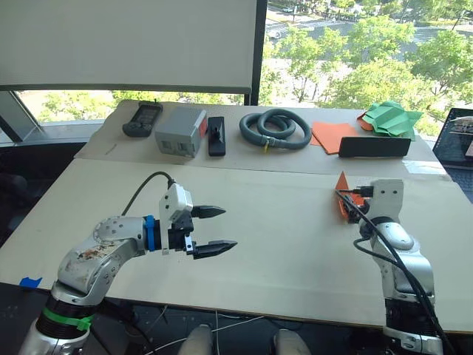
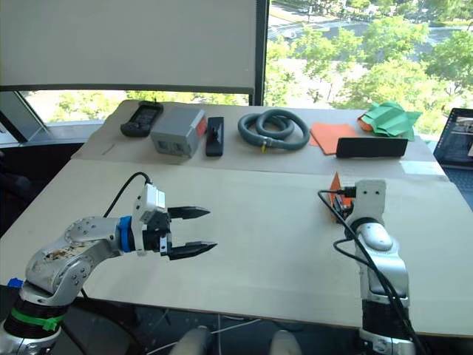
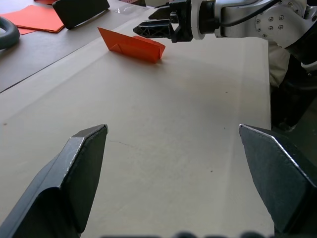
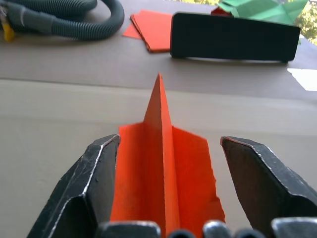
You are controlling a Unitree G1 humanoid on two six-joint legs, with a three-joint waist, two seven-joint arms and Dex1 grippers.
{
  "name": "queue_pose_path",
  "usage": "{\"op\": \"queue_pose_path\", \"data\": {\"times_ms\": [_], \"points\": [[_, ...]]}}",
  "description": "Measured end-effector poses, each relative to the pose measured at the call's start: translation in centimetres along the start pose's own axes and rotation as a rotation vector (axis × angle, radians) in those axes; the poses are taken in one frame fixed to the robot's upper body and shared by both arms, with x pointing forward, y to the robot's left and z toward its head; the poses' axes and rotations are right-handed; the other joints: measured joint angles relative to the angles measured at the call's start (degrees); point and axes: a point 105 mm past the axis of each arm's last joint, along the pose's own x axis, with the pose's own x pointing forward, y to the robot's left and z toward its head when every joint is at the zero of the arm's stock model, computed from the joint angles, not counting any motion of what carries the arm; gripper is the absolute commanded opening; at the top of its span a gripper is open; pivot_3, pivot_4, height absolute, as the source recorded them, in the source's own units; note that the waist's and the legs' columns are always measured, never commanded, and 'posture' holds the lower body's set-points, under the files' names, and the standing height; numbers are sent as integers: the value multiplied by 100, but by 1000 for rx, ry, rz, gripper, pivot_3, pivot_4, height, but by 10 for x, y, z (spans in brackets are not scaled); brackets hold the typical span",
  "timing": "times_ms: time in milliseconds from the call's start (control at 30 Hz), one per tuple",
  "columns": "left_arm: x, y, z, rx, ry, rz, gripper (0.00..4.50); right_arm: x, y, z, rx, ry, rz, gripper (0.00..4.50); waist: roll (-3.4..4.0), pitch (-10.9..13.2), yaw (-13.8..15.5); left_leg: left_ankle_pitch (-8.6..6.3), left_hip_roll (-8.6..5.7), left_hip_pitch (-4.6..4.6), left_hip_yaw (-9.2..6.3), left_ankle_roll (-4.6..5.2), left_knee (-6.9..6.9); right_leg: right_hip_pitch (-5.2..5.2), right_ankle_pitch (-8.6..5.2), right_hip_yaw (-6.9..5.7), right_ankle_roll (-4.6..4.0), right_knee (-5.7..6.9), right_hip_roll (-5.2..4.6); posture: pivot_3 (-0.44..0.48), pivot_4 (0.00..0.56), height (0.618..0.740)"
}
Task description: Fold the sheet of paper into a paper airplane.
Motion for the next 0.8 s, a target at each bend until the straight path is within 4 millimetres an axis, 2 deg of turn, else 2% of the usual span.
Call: {"op": "queue_pose_path", "data": {"times_ms": [100,200,300,367,467,600,700,800], "points": [[-5,10,4,0,-19,77,4500,-9,22,33,19,-145,150,4451,-1,1,1,0,3,6,-1,0,-2,-1,0,-4,0,0,0,0,150,702],[-15,29,7,-4,-69,232,4500,-26,64,45,16,-206,405,4451,-2,1,9,0,3,13,-1,0,-1,2,-2,-4,2,-2,0,0,150,702],[-34,55,-11,-49,-92,478,4500,-46,102,28,2,-160,640,4451,-6,2,22,-7,4,16,-2,-11,0,6,-2,-1,3,-7,0,0,150,702],[-48,67,-32,-92,-74,613,4500,-53,116,10,-10,-100,714,4451,-9,3,27,-26,3,13,-1,-42,0,2,-2,-1,3,-9,0,0,150,702],[-61,73,-59,-144,-47,727,4500,-48,116,-17,-27,-21,691,4451,-17,5,40,-28,3,7,-1,-45,0,-3,-2,-2,3,-10,0,0,150,702],[-68,73,-73,-167,-51,777,4500,-41,107,-41,-49,33,629,4451,-17,4,77,-30,3,-1,0,-49,0,-2,-2,-1,2,-13,0,0,150,702],[-70,75,-74,-165,-63,796,4500,-37,101,-48,-37,43,596,4451,-17,4,81,-30,3,-1,1,-49,0,-2,-2,-2,3,-13,0,0,150,702],[-70,75,-74,-166,-65,799,4500,-36,99,-46,-34,25,589,4451,-17,4,75,-30,3,0,1,-48,0,-2,-2,-3,3,-11,0,0,150,702]]}}
